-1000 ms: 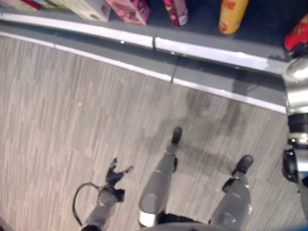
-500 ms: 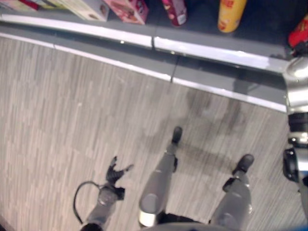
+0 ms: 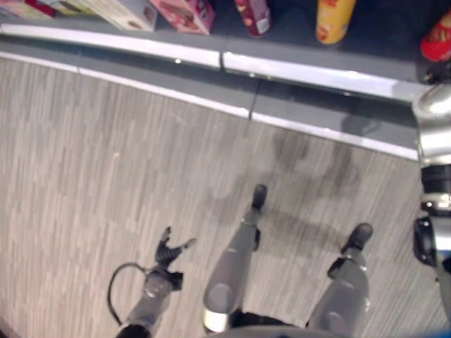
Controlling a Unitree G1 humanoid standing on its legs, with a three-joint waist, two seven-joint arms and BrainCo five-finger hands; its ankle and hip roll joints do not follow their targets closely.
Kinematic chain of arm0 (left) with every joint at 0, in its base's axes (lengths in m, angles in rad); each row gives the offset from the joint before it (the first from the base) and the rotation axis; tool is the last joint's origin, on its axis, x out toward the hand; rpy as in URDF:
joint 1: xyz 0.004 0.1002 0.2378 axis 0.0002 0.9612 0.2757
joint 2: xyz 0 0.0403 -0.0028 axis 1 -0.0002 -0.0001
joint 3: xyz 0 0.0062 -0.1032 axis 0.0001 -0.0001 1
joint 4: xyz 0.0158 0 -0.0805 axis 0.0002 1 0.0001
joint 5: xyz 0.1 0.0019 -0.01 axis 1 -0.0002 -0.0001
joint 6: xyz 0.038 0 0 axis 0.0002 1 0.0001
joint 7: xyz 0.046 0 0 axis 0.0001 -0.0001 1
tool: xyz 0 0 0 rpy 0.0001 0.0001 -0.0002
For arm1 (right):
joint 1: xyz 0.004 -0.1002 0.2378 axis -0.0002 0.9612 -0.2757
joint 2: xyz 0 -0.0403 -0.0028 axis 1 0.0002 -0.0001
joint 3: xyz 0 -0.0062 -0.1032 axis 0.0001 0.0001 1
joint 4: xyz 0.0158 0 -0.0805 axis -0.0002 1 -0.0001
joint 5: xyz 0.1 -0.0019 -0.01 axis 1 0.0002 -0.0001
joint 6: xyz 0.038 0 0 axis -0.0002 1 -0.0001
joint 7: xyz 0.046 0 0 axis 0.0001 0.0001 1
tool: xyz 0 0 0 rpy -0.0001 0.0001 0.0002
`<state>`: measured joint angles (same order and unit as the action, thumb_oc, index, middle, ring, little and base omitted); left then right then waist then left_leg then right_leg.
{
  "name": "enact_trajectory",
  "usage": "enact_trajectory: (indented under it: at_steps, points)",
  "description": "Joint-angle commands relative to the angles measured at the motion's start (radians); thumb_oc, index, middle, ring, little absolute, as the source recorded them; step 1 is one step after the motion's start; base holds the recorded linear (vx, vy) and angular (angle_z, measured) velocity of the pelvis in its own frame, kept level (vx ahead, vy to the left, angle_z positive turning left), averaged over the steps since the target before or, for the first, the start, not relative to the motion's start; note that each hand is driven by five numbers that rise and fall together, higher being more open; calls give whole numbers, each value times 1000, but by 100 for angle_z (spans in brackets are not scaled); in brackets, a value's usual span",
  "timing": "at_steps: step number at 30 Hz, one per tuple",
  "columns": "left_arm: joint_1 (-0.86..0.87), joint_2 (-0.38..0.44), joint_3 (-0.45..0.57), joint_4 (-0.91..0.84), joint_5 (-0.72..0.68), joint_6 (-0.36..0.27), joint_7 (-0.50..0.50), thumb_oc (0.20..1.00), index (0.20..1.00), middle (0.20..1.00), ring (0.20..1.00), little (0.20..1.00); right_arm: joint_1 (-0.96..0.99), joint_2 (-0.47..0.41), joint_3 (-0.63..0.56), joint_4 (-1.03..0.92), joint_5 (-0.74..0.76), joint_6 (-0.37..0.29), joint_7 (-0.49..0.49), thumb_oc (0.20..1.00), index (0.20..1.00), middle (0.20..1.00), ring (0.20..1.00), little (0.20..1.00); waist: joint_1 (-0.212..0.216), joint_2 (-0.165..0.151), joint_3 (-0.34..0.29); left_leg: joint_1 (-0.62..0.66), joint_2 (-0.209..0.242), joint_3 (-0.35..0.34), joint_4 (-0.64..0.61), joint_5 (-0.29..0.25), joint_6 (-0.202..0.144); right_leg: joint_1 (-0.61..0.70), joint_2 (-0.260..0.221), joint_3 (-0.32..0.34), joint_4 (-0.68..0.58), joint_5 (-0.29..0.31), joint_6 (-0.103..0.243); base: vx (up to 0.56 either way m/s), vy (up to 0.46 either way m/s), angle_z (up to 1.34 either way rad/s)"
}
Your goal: Put the goods on the table back onto the shelves and tidy them up.
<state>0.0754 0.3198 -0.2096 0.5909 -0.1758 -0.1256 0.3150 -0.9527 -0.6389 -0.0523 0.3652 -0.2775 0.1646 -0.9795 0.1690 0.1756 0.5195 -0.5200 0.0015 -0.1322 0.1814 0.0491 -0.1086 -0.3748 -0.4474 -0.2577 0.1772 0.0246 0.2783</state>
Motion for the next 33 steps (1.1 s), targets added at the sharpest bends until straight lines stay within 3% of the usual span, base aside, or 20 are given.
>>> enact_trajectory:
  at_steps: [1,4,6,7,9,12,13,14,16,20,21,26,27,29,30,33]
  points:
    - [-11,30,-38,20,8,14,22,1000,1000,1000,1000,1000,57,-28,-14,-214,-80,-80,-28,1000,1000,1000,1000,1000,-21,48,0,3,122,-18,-17,-52,-82,-35,6,76,-3,2,-29,0,0,0]
    - [-4,28,-30,11,8,21,19,1000,1000,1000,1000,1000,117,11,-42,-356,-99,-112,-2,1000,1000,1000,1000,1000,-34,33,0,32,126,-19,-46,-36,-80,-1,17,71,-41,19,-30,17,-4,0]
    - [2,18,-3,5,-7,33,25,1000,1000,1000,1000,1000,230,74,-54,-566,-47,-210,97,1000,1000,1000,1000,1000,-62,3,-8,63,141,-11,-92,-17,-82,27,34,67,-84,39,-29,72,-1,-5]
    - [15,11,11,-8,-13,38,24,1000,1000,1000,1000,1000,323,126,-61,-643,65,-300,183,1000,1000,1000,1000,1000,-81,-18,-15,83,152,0,-115,-13,-85,40,44,67,-103,45,-28,83,13,-8]
    - [34,8,34,-26,-26,41,6,1000,1000,1000,1000,1000,446,183,-69,-676,276,-403,317,1000,1000,1000,1000,1000,-103,-48,-22,101,160,8,-134,-5,-86,54,54,67,-124,57,-29,52,8,-6]
    - [41,21,81,-24,-34,53,-49,1000,1000,1000,1000,1000,610,201,-60,-629,605,-484,562,1000,1000,1000,1000,1000,-127,-96,-32,122,171,23,-142,-1,-89,64,68,76,-148,76,-28,22,-9,-11]
    - [41,21,81,-24,-34,53,-49,1000,1000,1000,1000,1000,610,201,-60,-629,605,-484,562,1000,1000,1000,1000,1000,-128,-97,-32,121,171,23,-143,-1,-89,63,68,76,-149,77,-28,35,-31,-26]
    - [38,41,110,-9,-20,51,-86,1000,1000,1000,1000,1000,710,149,-39,-553,763,-464,743,1000,1000,1000,1000,1000,-139,-125,-42,144,184,36,-145,-5,-95,78,78,78,-161,82,-26,70,-41,-22]
    - [33,57,138,4,0,50,-140,1000,1000,1000,1000,1000,818,96,-13,-449,847,-412,904,1000,1000,1000,1000,1000,-150,-147,-64,171,199,48,-157,-4,-102,97,86,76,-174,88,-21,85,-57,-29]
    - [15,64,140,44,22,45,-182,1000,1000,1000,1000,1000,917,95,24,-244,920,-341,1038,1000,1000,1000,1000,1000,-162,-165,-108,218,217,62,-177,2,-110,125,92,82,-175,85,-21,60,-31,-22]
    - [15,64,140,44,22,45,-182,1000,1000,1000,1000,1000,917,95,24,-244,920,-341,1038,1000,1000,1000,1000,1000,-162,-165,-108,217,217,62,-176,3,-110,124,92,81,-175,85,-21,129,-72,-11]
    - [5,72,159,115,28,46,-221,1000,1000,1000,1000,1000,1014,180,88,155,820,-242,1089,1000,1000,1000,1000,1000,-171,-180,-181,344,285,77,-193,2,-116,190,146,105,-98,-10,-48,147,-154,-10]
    - [4,65,167,141,13,46,-228,1000,1000,1000,1000,1000,1021,205,106,281,766,-222,1097,1000,1000,1000,1000,1000,-172,-178,-203,374,313,77,-199,18,-122,205,179,111,-78,-41,-63,161,-263,-6]
    - [7,64,172,143,11,48,-232,1000,1000,1000,1000,1000,1025,222,107,346,742,-212,1090,1000,1000,1000,1000,1000,-171,-176,-213,390,329,79,-201,26,-124,217,198,112,-75,-57,-72,101,-206,-6]
    - [0,49,179,164,-6,48,-225,1000,1000,1000,1000,1000,1030,263,109,444,698,-198,1080,1000,1000,1000,1000,1000,-171,-176,-232,395,353,74,-182,82,-126,241,240,115,-78,-75,-91,49,-141,-5]
    - [1,37,183,160,-11,51,-227,1000,1000,1000,1000,1000,1045,275,113,502,648,-189,1075,1000,1000,1000,1000,1000,-173,-181,-245,393,359,90,-150,99,-107,274,260,104,-95,-81,-106,44,-160,-2]
